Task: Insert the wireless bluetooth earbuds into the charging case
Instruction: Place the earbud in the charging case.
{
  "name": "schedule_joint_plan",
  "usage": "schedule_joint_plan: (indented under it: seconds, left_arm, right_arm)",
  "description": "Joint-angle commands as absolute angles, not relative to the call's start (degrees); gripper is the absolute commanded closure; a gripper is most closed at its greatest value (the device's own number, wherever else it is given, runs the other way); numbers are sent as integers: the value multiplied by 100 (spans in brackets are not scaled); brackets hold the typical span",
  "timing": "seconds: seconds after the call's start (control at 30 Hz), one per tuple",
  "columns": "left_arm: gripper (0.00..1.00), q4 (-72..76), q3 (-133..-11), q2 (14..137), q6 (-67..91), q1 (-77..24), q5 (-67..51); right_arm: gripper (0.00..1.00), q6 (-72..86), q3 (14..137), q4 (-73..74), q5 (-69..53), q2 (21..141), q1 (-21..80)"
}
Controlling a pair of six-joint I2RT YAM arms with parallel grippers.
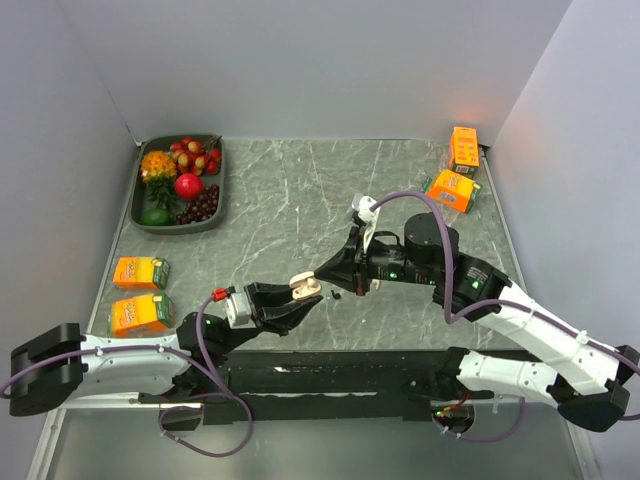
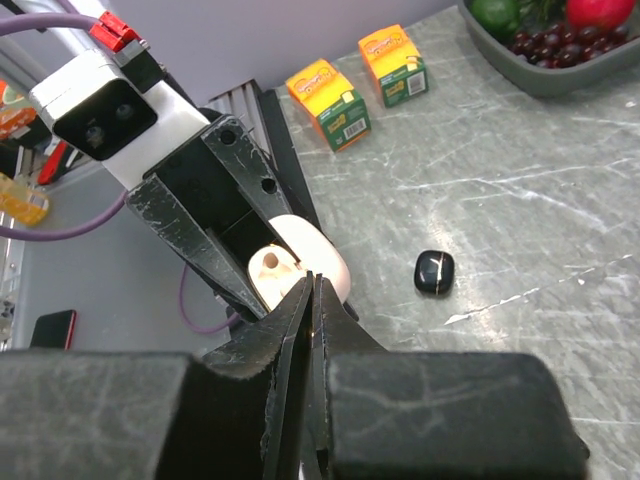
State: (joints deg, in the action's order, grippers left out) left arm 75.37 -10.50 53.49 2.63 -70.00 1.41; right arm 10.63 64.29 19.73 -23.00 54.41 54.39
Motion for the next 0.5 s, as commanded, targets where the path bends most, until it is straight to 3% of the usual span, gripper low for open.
schedule_joint_plan:
  seconds: [0.0,0.47]
  left_arm:
    - [99,7831,-1186,5405,378,-7031,53]
    - [99,7831,-1230,5405,378,-7031,53]
  right_arm:
    - [91,1099,6662,1775,-2531,5537,5493]
    - [91,1055,6732,1907,-2997,5748,5502]
